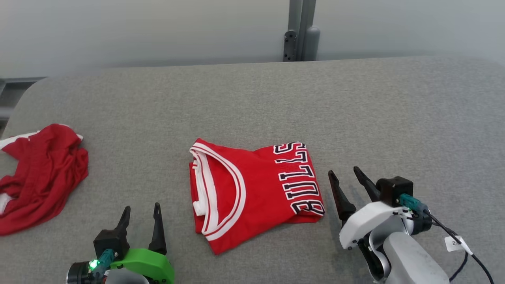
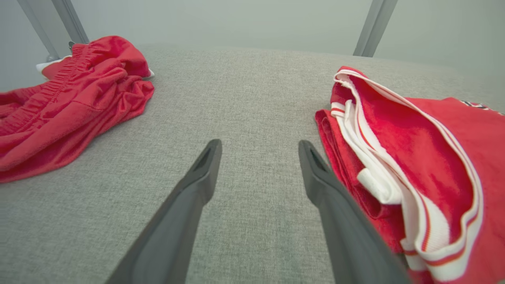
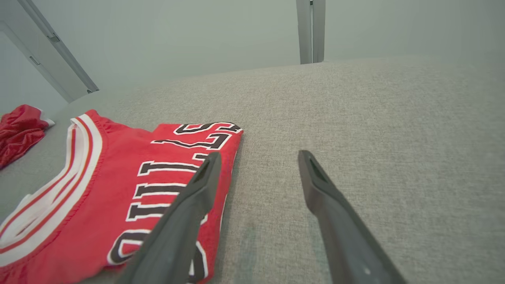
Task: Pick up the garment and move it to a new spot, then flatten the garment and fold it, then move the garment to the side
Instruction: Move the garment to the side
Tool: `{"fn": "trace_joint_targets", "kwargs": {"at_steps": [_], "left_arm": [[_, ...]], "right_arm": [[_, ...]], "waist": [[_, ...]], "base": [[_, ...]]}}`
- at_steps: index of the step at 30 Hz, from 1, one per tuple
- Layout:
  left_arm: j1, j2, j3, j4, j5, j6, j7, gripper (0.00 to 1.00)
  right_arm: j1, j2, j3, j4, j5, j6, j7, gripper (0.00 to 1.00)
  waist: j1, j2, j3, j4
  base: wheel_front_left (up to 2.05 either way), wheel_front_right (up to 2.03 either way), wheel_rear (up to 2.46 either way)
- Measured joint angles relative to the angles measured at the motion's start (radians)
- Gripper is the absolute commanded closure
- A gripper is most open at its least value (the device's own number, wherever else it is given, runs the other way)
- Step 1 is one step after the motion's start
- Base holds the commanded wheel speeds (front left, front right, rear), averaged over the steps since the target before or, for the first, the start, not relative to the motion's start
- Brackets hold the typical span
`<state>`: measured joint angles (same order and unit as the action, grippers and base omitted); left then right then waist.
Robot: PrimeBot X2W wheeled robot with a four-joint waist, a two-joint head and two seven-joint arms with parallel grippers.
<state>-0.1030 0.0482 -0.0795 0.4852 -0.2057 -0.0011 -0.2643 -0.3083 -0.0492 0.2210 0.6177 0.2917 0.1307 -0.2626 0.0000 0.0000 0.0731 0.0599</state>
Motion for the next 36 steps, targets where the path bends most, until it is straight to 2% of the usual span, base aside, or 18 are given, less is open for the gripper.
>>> {"fn": "trace_joint_targets", "kwargs": {"at_steps": [7, 11, 13, 14, 15, 16, 20, 25, 31, 36], "left_arm": [[-0.018, 0.0, -0.017, 0.0, -0.01, 0.001, 0.0, 0.0], [-0.02, 0.001, -0.014, 0.001, -0.029, 0.003, 0.0, 0.0], [-0.02, 0.001, -0.01, 0.001, -0.03, 0.006, 0.0, 0.0], [-0.02, 0.001, -0.008, 0.001, -0.03, 0.006, 0.0, 0.0], [-0.02, 0.001, -0.006, 0.0, -0.03, 0.008, 0.0, 0.0], [-0.02, 0.001, -0.005, 0.0, -0.03, 0.01, 0.0, 0.0], [-0.02, 0.0, -0.003, -0.004, -0.029, 0.009, 0.0, 0.0], [-0.02, 0.001, 0.003, -0.007, -0.021, 0.001, 0.0, 0.0], [-0.037, 0.0, -0.004, -0.011, -0.013, -0.005, 0.0, 0.0], [-0.063, 0.0, -0.021, -0.009, 0.009, -0.015, 0.0, 0.0]], "right_arm": [[-0.116, 0.0, 0.055, 0.148, 0.049, 0.0, 0.0, 0.0], [-0.144, 0.0, 0.119, 0.255, 0.083, 0.0, 0.0, 0.0], [-0.16, 0.0, 0.15, 0.306, 0.113, 0.0, -0.003, 0.56], [-0.173, -0.001, 0.158, 0.32, 0.119, 0.0, -0.004, 0.62], [-0.187, -0.004, 0.169, 0.333, 0.127, 0.0, -0.004, 0.62], [-0.197, -0.002, 0.174, 0.344, 0.138, 0.001, -0.005, 1.0], [-0.216, 0.006, 0.164, 0.35, 0.141, 0.003, -0.004, 1.0], [-0.212, 0.005, 0.116, 0.306, 0.117, 0.002, -0.002, 1.0], [-0.184, 0.003, 0.1, 0.267, 0.104, 0.001, -0.002, 1.0], [-0.173, 0.001, 0.103, 0.231, 0.107, 0.001, -0.002, 1.0]], "waist": [[0.0, 0.0, 0.045, 0.082], [0.0, 0.0, 0.068, 0.125], [0.0, 0.0, 0.077, 0.142], [0.0, 0.0, 0.082, 0.146], [0.0, 0.0, 0.087, 0.148], [0.0, 0.0, 0.09, 0.148], [0.0, 0.0, 0.096, 0.128], [0.0, 0.0, 0.097, 0.067], [0.0, 0.0, 0.09, -0.052], [0.0001, 0.0, 0.088, -0.177]], "base": [[0.0, 0.0, 0.0], [0.0, 0.0, 0.0], [0.0, 0.0, 0.0], [0.0, 0.0, 0.0], [0.0, 0.0, 0.0], [0.0, 0.0, 0.0], [0.0, 0.0, 0.0], [0.0, 0.0, 0.0], [0.0, 0.0, 0.0], [0.0, 0.0, 0.0]]}}
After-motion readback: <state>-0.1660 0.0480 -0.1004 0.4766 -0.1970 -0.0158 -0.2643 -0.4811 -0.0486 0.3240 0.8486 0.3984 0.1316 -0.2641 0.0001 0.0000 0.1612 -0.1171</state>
